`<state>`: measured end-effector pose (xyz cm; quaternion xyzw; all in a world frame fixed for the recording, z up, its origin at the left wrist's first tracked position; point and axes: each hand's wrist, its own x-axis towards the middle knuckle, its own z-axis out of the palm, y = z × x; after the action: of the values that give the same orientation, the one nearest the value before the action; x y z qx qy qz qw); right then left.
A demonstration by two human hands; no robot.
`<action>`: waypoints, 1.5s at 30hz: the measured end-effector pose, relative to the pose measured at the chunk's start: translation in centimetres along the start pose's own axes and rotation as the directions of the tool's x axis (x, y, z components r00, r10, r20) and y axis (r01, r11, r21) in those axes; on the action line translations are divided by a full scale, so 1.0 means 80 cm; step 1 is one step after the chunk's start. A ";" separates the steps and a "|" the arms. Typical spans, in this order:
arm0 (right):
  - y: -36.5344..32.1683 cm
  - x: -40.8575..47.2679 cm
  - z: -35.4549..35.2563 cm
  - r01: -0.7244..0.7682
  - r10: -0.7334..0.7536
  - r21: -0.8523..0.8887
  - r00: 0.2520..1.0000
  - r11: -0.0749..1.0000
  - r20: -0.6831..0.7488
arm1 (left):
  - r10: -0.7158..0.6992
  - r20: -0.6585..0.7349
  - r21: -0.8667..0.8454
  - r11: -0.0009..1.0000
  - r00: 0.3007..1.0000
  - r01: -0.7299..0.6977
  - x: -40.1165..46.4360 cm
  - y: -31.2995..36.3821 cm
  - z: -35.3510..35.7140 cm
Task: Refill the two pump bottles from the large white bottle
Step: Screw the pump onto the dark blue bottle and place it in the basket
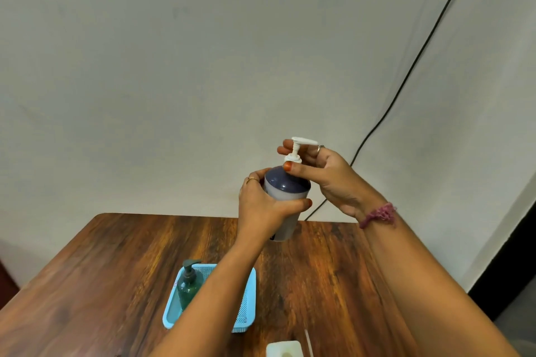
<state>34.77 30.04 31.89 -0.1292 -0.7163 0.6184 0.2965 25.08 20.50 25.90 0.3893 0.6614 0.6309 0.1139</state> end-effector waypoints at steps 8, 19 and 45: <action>0.007 -0.003 0.006 0.035 -0.036 -0.018 0.997 0.999 -0.069 | -0.014 0.032 -0.022 1.000 0.999 0.015 0.001 -0.004 -0.004; 0.024 -0.005 0.031 0.035 -0.040 -0.023 0.960 0.999 -0.278 | -0.053 -0.031 0.005 0.999 0.998 0.053 0.000 -0.015 -0.001; 0.072 -0.027 0.073 -0.161 0.059 -0.449 0.971 0.879 -0.233 | -0.126 -0.122 0.026 0.991 0.985 0.130 -0.029 -0.058 -0.025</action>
<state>32.00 25.28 25.39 -0.3025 -0.7988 0.4276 0.2960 23.66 17.94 21.17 0.3093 0.7012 0.6333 0.1077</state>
